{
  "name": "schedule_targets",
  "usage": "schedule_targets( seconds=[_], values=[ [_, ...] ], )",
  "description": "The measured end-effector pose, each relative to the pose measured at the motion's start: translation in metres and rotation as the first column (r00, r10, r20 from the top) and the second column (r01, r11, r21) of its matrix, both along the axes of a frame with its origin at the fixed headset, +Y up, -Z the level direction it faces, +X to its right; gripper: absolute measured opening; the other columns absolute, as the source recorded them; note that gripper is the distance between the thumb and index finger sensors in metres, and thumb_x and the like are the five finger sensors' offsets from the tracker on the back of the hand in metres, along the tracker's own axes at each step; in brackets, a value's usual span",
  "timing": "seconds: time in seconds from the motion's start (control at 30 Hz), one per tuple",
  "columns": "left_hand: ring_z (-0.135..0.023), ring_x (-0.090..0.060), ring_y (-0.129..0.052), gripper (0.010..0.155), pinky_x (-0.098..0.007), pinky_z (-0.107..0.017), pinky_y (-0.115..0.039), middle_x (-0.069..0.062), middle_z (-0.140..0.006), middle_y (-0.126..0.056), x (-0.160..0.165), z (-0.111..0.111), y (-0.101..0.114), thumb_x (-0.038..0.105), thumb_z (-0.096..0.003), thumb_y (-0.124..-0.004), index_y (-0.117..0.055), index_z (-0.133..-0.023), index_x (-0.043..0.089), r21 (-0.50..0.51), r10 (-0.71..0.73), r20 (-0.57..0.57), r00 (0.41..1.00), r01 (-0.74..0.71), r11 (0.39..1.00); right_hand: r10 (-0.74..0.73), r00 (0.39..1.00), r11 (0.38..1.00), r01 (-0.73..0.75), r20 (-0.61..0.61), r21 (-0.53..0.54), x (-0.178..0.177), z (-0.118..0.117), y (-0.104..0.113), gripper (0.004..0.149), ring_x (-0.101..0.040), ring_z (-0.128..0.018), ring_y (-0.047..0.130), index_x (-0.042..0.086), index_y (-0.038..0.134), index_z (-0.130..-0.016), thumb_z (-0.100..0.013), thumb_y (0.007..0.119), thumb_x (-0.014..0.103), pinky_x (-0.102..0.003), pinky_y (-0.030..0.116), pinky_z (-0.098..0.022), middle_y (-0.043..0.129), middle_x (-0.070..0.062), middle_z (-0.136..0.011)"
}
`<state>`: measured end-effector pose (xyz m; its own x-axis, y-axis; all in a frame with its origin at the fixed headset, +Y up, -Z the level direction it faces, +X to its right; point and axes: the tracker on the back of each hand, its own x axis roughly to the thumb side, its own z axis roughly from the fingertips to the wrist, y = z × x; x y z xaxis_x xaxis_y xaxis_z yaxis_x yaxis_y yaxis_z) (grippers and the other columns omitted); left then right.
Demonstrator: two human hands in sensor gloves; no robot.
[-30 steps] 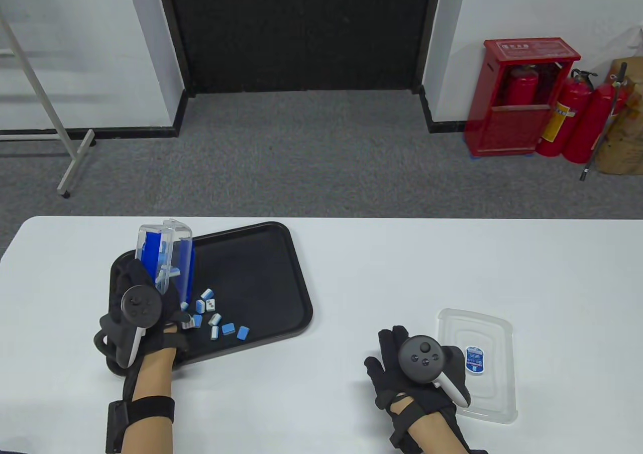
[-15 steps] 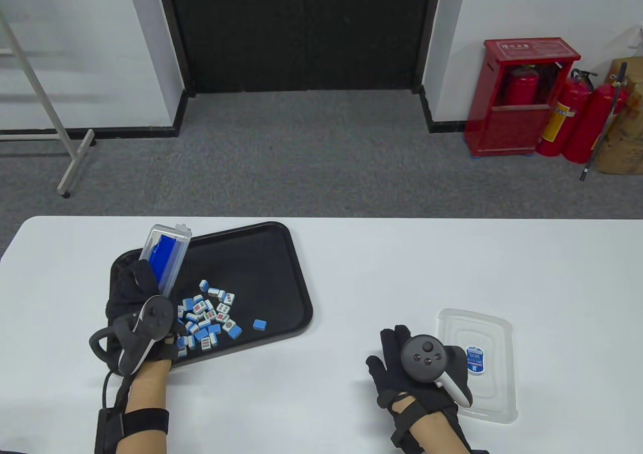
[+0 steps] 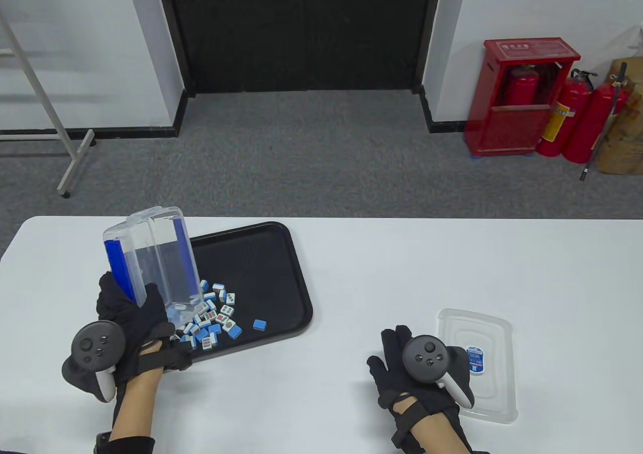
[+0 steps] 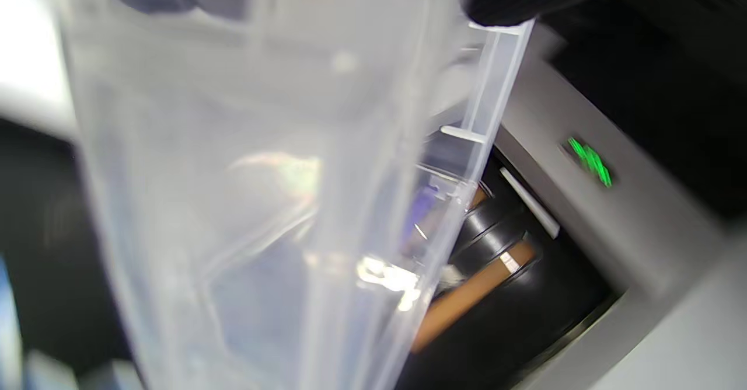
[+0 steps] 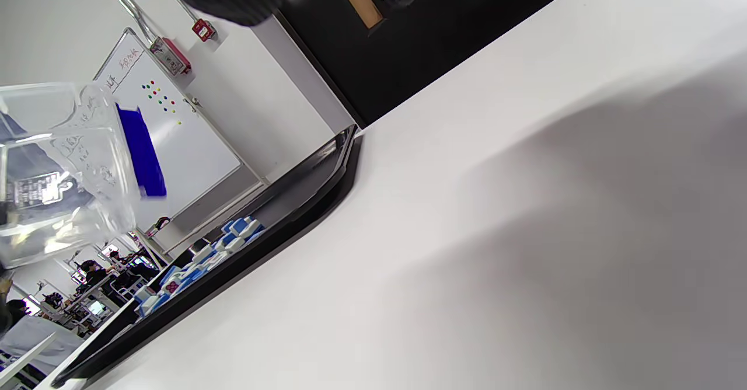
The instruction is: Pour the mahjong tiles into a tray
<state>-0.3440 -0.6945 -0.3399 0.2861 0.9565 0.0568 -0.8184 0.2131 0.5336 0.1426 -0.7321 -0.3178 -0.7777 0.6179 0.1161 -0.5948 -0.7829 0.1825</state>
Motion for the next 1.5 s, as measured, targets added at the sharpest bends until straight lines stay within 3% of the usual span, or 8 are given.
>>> schedule_targets(
  seconds=[0.07, 0.13, 0.23, 0.4, 0.67, 1.27, 1.4, 1.5],
  values=[
    [-0.08, -0.053, -0.067, 0.08, -0.065, -0.057, -0.061, -0.029, -0.101, -0.039, 0.019, 0.003, -0.013, 0.045, -0.057, -0.075, -0.022, -0.107, 0.011, -0.077, 0.317, 0.171, 0.933, -0.308, 0.948, -0.006, 1.0, 1.0, 0.006, 0.003, 0.001, 0.001, 0.0, 0.001, 0.073, -0.061, -0.092, 0.042, 0.002, 0.044, -0.102, -0.047, 0.066, 0.045, -0.074, 0.028, -0.062, 0.029, -0.032, -0.106],
    [-0.081, -0.055, -0.066, 0.079, -0.065, -0.056, -0.062, -0.03, -0.1, -0.037, 0.043, 0.008, -0.024, 0.045, -0.0589, -0.07, -0.018, -0.105, 0.007, -0.223, 0.46, 0.309, 0.832, -0.407, 0.886, -0.024, 1.0, 1.0, 0.024, 0.012, 0.0, 0.004, 0.001, 0.002, 0.073, -0.061, -0.092, 0.042, 0.002, 0.044, -0.102, -0.047, 0.066, 0.045, -0.074, 0.028, -0.062, 0.029, -0.032, -0.106],
    [-0.078, -0.054, -0.071, 0.078, -0.062, -0.053, -0.067, -0.032, -0.098, -0.042, 0.084, 0.019, -0.039, 0.045, -0.0588, -0.066, -0.02, -0.103, 0.0, -0.411, 0.444, 0.424, 0.79, -0.269, 0.871, -0.045, 0.998, 0.999, 0.045, 0.031, 0.0, 0.01, 0.001, 0.002, 0.073, -0.061, -0.092, 0.042, 0.002, 0.044, -0.102, -0.047, 0.066, 0.045, -0.075, 0.028, -0.062, 0.029, -0.032, -0.105],
    [-0.071, -0.053, -0.079, 0.077, -0.06, -0.046, -0.073, -0.034, -0.093, -0.051, 0.131, 0.029, -0.058, 0.046, -0.0572, -0.065, -0.027, -0.099, -0.005, -0.552, 0.295, 0.57, 0.767, 0.091, 0.829, -0.076, 0.995, 0.997, 0.076, 0.067, -0.005, 0.02, 0.002, 0.002, 0.073, -0.061, -0.092, 0.042, 0.002, 0.045, -0.102, -0.047, 0.066, 0.045, -0.075, 0.028, -0.062, 0.029, -0.032, -0.105],
    [-0.061, -0.048, -0.086, 0.075, -0.056, -0.039, -0.077, -0.031, -0.087, -0.061, 0.17, 0.041, -0.08, 0.052, -0.0556, -0.06, -0.038, -0.096, -0.008, -0.564, 0.218, 0.679, 0.701, 0.308, 0.766, -0.045, 0.997, 0.998, 0.047, 0.07, -0.028, 0.02, 0.001, -0.004, 0.073, -0.061, -0.092, 0.041, 0.001, 0.044, -0.102, -0.047, 0.066, 0.045, -0.075, 0.028, -0.062, 0.028, -0.032, -0.105],
    [-0.04, -0.036, -0.095, 0.07, -0.049, -0.026, -0.081, -0.026, -0.07, -0.077, 0.185, 0.039, -0.091, 0.055, -0.0529, -0.053, -0.055, -0.088, -0.006, -0.49, -0.042, 0.783, 0.621, 0.657, 0.573, 0.012, 0.997, 0.999, -0.008, 0.077, -0.048, 0.019, 0.0, -0.009, 0.073, -0.061, -0.092, 0.041, 0.001, 0.044, -0.102, -0.047, 0.066, 0.045, -0.075, 0.027, -0.062, 0.028, -0.032, -0.105],
    [-0.044, -0.041, -0.093, 0.082, -0.052, -0.029, -0.08, -0.029, -0.074, -0.072, 0.182, 0.041, -0.078, 0.065, -0.0516, -0.053, -0.049, -0.09, -0.007, -0.486, -0.078, 0.795, 0.601, 0.709, 0.51, 0.015, 0.996, 0.999, -0.012, 0.083, -0.043, 0.02, 0.0, -0.008, 0.073, -0.061, -0.092, 0.04, 0.001, 0.045, -0.102, -0.047, 0.066, 0.045, -0.075, 0.027, -0.062, 0.028, -0.032, -0.105],
    [-0.051, -0.045, -0.089, 0.084, -0.056, -0.034, -0.077, -0.03, -0.078, -0.068, 0.176, 0.045, -0.049, 0.067, -0.0519, -0.053, -0.044, -0.092, -0.006, -0.409, -0.265, 0.775, 0.573, 0.776, 0.481, -0.038, 0.995, 0.999, 0.039, 0.087, -0.012, 0.023, 0.003, 0.005, 0.073, -0.061, -0.092, 0.04, 0.001, 0.044, -0.102, -0.047, 0.066, 0.045, -0.075, 0.027, -0.062, 0.027, -0.032, -0.105]
  ],
)
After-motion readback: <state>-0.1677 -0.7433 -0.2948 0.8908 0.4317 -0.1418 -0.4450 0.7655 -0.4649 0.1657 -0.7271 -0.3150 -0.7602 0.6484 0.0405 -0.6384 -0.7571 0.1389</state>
